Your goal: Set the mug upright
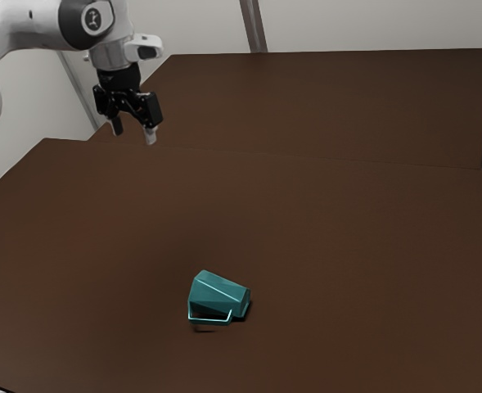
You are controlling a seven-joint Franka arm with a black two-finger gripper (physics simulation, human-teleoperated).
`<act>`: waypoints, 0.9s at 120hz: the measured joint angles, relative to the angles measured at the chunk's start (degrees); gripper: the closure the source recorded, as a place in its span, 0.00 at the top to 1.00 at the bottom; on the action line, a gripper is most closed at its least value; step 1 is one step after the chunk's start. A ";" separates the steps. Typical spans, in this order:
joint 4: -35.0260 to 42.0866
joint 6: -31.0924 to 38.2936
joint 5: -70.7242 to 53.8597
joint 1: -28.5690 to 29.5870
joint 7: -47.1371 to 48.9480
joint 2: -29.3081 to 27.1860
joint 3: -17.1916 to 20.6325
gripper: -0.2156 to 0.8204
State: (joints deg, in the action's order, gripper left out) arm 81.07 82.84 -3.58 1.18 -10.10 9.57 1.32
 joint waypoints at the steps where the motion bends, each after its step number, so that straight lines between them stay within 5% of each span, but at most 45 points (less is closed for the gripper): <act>1: 0.07 0.26 0.16 -0.01 -0.06 -0.04 -0.05 0.79; 20: 8.93 6.06 3.12 -1.19 -0.98 -5.89 -3.10 0.79; 53: 31.73 25.15 16.54 -18.12 0.84 -15.97 -24.26 0.79; 83: 47.73 40.42 24.82 -22.40 6.34 -23.25 -23.33 0.79; 108: 54.11 48.40 30.53 -23.90 10.51 -23.41 -22.78 0.79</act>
State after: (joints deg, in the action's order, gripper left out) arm 135.18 131.24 26.95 -22.71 0.41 -13.84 -21.46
